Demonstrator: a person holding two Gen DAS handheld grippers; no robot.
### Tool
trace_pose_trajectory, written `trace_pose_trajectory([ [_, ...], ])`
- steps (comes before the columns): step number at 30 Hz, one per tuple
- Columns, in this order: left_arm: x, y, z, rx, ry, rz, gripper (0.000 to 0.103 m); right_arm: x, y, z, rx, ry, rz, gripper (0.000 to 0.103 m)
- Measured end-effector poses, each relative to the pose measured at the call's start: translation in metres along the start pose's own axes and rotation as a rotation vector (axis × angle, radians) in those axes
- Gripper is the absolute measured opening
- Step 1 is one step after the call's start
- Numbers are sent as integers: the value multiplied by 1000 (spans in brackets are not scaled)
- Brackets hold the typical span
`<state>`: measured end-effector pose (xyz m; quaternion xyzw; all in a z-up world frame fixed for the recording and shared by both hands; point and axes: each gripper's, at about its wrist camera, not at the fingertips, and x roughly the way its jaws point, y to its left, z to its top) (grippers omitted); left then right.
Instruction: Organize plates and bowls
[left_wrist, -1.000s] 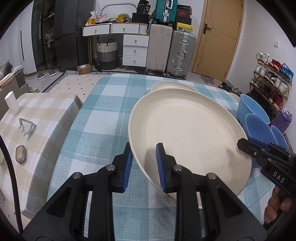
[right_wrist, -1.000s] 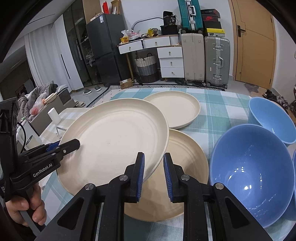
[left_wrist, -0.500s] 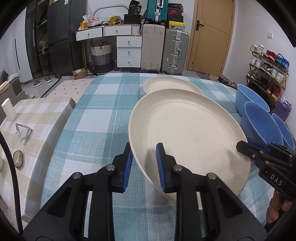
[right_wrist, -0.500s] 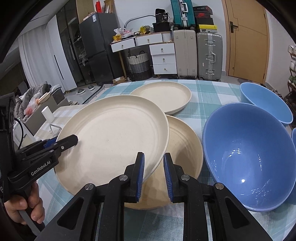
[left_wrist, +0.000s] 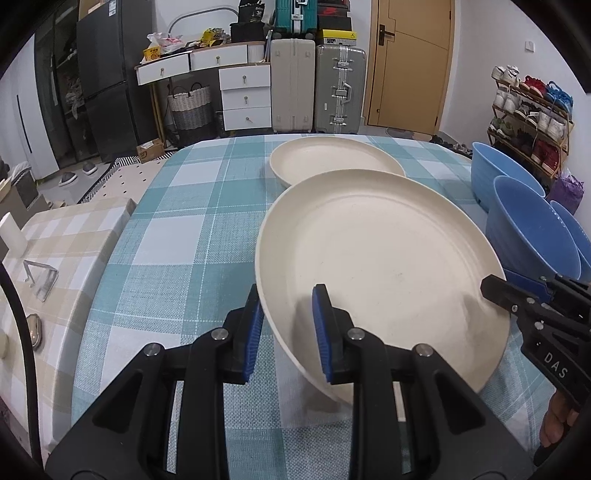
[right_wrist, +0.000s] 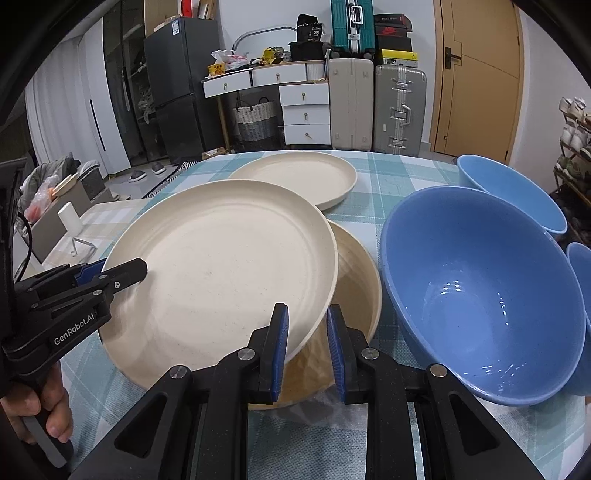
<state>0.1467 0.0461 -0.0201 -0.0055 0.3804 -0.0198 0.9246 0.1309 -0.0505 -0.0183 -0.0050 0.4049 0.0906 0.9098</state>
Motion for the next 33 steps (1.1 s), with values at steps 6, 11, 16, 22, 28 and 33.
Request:
trace_pose_trajectory([
  [6, 11, -3, -1, 8, 16, -13, 23, 1, 3, -1, -9, 1, -39, 22],
  [11, 21, -10, 0, 30, 23, -18, 24, 0, 5, -4, -23, -8, -97, 22],
  [16, 28, -21, -1, 78, 22, -3, 24, 2, 9, -10, -32, -15, -164, 22],
  [22, 37, -40, -8, 147, 33, 22, 24, 0, 33, -11, -125, -56, -131, 22],
  [28, 43, -29, -8, 95, 64, -27, 24, 8, 25, -11, -90, -32, -133, 22],
  [33, 36, -24, -8, 76, 75, -34, 27, 9, 20, -10, -79, -19, -127, 22],
])
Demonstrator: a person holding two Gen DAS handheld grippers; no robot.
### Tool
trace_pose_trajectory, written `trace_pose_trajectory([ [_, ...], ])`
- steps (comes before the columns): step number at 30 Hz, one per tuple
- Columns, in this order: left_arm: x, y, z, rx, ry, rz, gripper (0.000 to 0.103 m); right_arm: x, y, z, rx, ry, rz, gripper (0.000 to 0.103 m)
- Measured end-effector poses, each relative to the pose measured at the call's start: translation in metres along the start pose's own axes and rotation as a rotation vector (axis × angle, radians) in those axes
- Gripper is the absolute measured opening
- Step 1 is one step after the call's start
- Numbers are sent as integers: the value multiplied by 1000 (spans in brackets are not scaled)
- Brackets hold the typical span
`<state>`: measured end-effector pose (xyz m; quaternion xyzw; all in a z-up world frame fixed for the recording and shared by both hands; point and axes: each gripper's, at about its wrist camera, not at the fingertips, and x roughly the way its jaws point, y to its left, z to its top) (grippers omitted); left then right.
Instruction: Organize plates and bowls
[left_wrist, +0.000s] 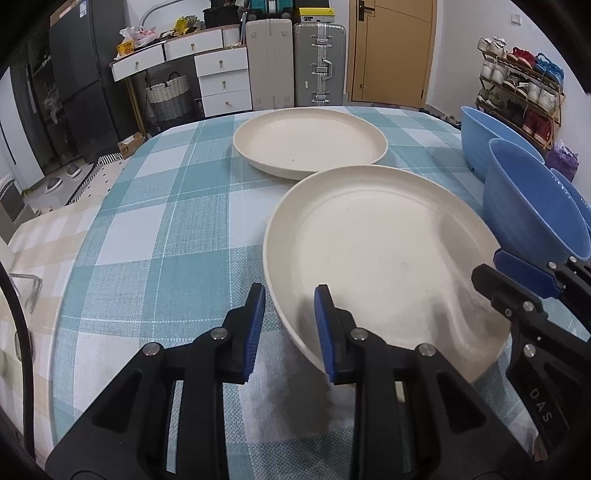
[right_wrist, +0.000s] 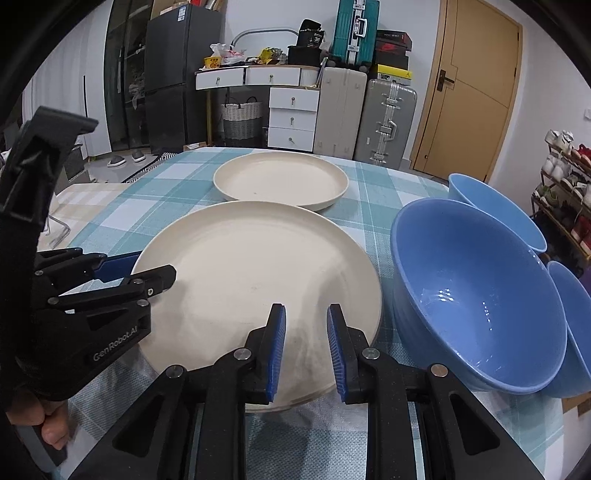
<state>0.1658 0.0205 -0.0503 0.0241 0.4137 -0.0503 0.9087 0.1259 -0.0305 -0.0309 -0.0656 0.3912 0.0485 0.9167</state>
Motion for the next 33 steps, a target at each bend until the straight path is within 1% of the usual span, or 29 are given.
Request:
trace_pose_trajectory([
  [2, -6, 4, 1, -15, -4, -3, 37, 0, -1, 2, -2, 3, 15, 25],
  [3, -11, 7, 2, -27, -11, -7, 46, -2, -1, 3, -5, 0, 23, 27],
  [4, -16, 10, 3, -38, -22, -7, 55, -4, -1, 5, -6, -5, 34, 32],
  [5, -22, 12, 4, -49, -34, -5, 59, -5, -1, 6, -6, -12, 42, 42],
  [6, -28, 16, 6, -60, -46, 0, 68, -9, -1, 8, -7, -23, 52, 49],
  [7, -34, 18, 7, -67, -55, 4, 74, -12, -1, 11, -10, -33, 57, 58],
  [8, -40, 19, 9, -73, -66, 7, 76, -15, -1, 13, -13, -41, 58, 65],
  [9, -46, 21, 11, -79, -76, 11, 80, -18, -1, 16, -18, -49, 58, 69],
  [11, -56, 25, 16, -87, -90, 17, 83, -24, 0, 23, -32, -68, 57, 81],
  [13, -66, 27, 21, -92, -100, 26, 91, -29, 0, 30, -45, -84, 53, 86],
  [14, -71, 28, 24, -96, -109, 33, 93, -31, -1, 34, -47, -89, 52, 88],
  [15, -75, 30, 27, -101, -118, 43, 99, -32, -2, 39, -46, -90, 56, 90],
  [16, -80, 32, 30, -105, -126, 47, 102, -33, -3, 44, -45, -91, 59, 95],
  [17, -84, 33, 33, -108, -133, 42, 102, -33, -4, 48, -47, -90, 63, 101],
  [20, -93, 37, 40, -123, -142, 37, 102, -35, -9, 59, -42, -94, 79, 102],
  [24, -100, 42, 50, -139, -153, 38, 102, -35, -17, 77, -32, -80, 130, 102],
  [31, -95, 51, 67, -174, -144, 43, 102, -35, -31, 110, -39, -70, 179, 102],
  [33, -94, 52, 73, -174, -141, 44, 102, -33, -38, 117, -15, -68, 202, 102],
])
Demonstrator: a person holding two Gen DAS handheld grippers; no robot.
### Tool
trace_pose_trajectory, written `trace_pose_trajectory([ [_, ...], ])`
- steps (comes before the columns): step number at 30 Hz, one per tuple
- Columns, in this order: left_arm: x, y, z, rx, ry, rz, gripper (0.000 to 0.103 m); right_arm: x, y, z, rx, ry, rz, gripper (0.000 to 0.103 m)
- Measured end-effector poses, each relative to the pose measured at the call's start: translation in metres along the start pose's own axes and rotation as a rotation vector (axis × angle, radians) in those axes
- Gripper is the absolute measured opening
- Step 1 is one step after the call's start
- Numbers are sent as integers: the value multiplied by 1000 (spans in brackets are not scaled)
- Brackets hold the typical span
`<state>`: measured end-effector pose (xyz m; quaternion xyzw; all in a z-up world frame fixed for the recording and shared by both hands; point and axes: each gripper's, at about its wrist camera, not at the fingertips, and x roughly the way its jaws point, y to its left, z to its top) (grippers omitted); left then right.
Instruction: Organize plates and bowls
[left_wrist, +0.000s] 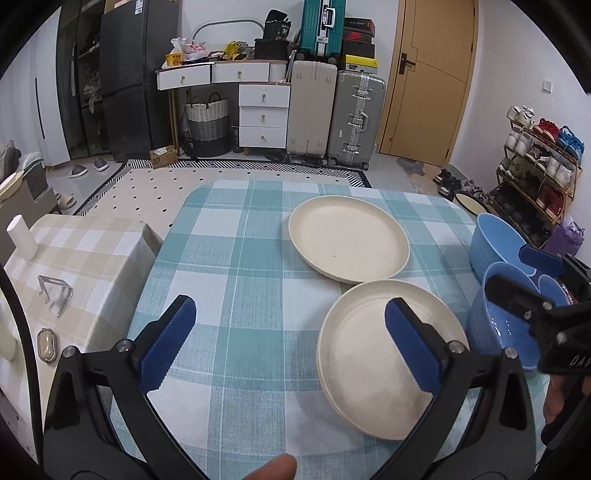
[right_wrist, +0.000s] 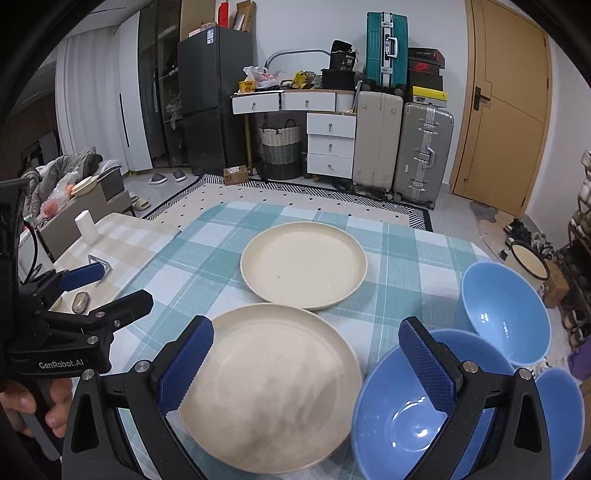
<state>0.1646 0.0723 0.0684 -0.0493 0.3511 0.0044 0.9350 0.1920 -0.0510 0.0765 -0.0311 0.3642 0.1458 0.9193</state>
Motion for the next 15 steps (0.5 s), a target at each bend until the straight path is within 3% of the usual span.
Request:
trace_pose_trajectory([
  [6, 3, -5, 8, 10, -1, -10, 102, -4, -15, 12, 56, 4, 1, 102],
  [15, -12, -12, 23, 9, -26, -50, 102, -43, -6, 37, -15, -11, -65, 102],
])
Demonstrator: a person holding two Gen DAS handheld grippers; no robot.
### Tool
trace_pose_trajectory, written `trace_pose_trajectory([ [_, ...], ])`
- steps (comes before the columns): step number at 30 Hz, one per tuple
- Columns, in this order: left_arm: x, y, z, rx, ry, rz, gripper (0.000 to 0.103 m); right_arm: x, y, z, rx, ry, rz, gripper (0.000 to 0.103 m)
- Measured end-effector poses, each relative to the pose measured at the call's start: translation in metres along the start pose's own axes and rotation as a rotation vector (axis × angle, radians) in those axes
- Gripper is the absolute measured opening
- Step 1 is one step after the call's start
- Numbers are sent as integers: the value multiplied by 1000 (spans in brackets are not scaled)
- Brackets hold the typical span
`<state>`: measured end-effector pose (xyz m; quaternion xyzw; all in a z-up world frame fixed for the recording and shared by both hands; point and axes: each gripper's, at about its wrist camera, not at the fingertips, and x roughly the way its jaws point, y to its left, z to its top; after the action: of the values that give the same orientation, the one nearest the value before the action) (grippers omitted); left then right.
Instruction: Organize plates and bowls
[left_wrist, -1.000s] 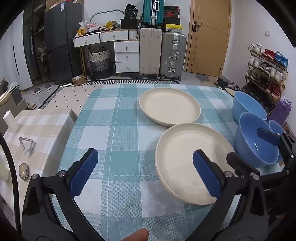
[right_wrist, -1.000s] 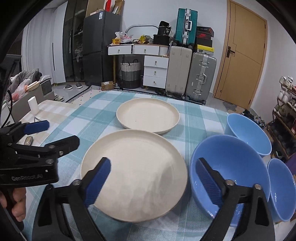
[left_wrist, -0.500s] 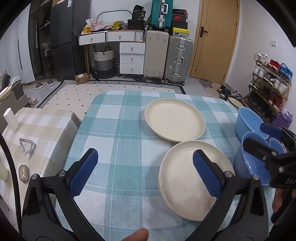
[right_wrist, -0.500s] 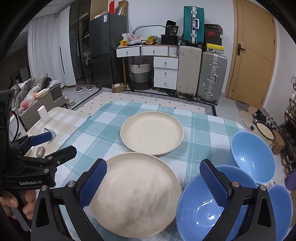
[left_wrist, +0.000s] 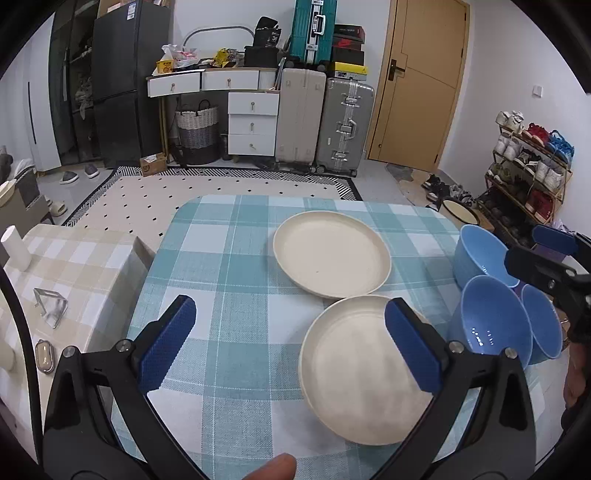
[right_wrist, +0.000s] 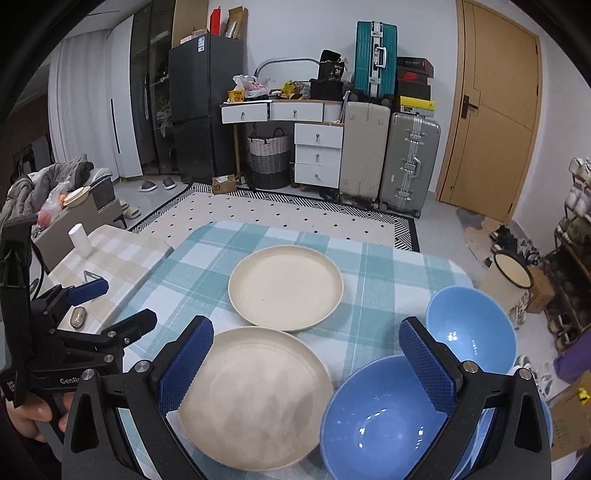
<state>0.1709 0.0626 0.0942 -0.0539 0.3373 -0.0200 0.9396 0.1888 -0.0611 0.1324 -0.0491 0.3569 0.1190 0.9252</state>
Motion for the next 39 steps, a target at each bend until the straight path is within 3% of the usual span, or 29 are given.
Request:
trace_pose_trajectory([
  [7, -7, 2, 19, 3, -15, 28, 102, -3, -1, 27, -26, 9, 18, 102],
  [13, 9, 10, 34, -16, 11, 50, 102, 30, -10, 42, 8, 65, 76, 102],
  [19, 35, 24, 49, -61, 46, 60, 102, 74, -20, 55, 37, 121, 88, 102],
  [36, 131, 24, 64, -45, 140, 72, 102, 179, -46, 63, 94, 253, 108, 102],
  [39, 145, 22, 64, -36, 151, 73, 98, 194, -53, 64, 109, 272, 106, 102],
])
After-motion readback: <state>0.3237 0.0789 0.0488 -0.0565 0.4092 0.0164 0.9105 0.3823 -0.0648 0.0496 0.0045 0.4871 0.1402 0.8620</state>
